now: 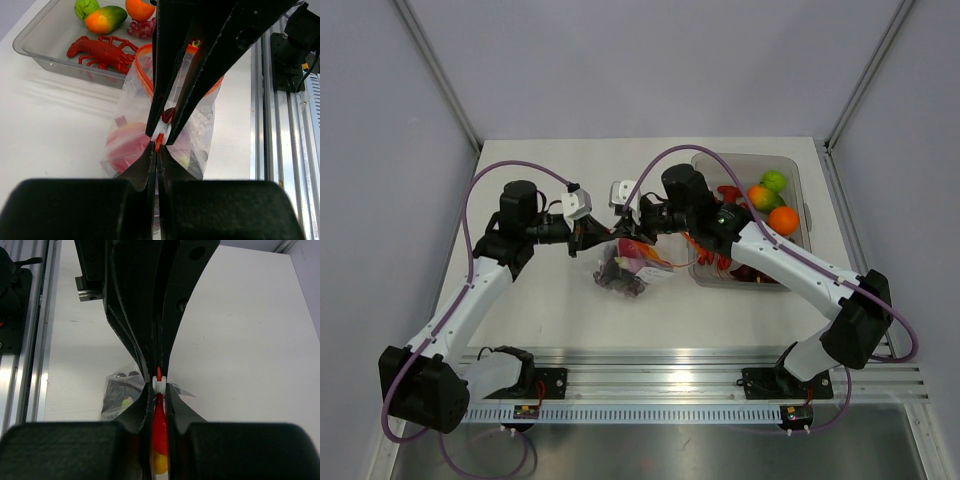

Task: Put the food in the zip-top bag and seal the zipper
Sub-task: Zip the zipper food storage bag at the center of the board.

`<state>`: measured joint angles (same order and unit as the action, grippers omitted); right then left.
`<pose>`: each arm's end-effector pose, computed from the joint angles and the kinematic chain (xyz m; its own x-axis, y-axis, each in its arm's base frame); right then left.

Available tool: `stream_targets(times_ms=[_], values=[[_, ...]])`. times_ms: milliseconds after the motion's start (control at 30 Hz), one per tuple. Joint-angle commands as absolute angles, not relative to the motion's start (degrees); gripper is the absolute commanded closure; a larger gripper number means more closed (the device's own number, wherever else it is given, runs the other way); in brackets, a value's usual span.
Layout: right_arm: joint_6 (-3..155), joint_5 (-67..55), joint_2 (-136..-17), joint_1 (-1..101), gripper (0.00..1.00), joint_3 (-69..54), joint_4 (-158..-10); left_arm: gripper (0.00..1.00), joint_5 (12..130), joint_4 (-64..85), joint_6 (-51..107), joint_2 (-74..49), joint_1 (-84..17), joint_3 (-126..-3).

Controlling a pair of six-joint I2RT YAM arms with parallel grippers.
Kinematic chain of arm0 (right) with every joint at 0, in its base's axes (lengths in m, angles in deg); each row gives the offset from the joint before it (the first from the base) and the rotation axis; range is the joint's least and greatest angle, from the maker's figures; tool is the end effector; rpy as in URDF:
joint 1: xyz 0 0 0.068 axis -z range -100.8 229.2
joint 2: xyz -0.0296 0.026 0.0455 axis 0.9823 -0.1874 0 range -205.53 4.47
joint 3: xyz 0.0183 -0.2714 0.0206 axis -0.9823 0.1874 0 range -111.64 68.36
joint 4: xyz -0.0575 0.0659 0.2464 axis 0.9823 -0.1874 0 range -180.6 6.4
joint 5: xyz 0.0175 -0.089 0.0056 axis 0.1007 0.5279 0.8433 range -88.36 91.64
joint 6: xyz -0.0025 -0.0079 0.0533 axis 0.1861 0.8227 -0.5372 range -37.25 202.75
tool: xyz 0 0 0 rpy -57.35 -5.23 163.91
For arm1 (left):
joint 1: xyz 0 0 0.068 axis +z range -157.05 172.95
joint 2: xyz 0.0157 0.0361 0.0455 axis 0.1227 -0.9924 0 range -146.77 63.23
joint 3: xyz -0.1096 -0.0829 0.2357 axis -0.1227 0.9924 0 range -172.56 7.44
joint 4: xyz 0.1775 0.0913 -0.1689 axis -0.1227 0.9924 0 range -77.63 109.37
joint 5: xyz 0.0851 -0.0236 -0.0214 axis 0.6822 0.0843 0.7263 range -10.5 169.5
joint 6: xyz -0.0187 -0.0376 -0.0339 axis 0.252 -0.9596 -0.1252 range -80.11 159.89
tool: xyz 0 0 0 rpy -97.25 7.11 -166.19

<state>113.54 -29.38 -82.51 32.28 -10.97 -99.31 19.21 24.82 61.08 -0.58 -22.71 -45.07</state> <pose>0.2276 0.2703 0.3625 0.2532 -0.3715 -0.8932 -0.9539 0.0578 -0.2945 0.2221 -0.0944 0.3243 -0.0366 0.1963 -0.9799 0.9786 0.2055 0.0046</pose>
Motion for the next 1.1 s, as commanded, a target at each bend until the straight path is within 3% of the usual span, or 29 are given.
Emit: stream_targets(times_ms=[0,67,1067], values=[[112.64,-29.65,-80.52,32.0,0.91,-11.1,-95.12,1.0,16.4,23.01,62.13,0.21,-22.52,-47.41],[112.46,-29.82,-80.17,32.0,1.0,-10.92,-95.64,1.0,16.66,23.18,61.69,-0.14,-22.43,-47.76],[105.17,-19.2,-60.93,32.09,1.0,10.78,-95.03,1.0,25.53,12.64,52.9,-1.9,-18.48,-46.26]])
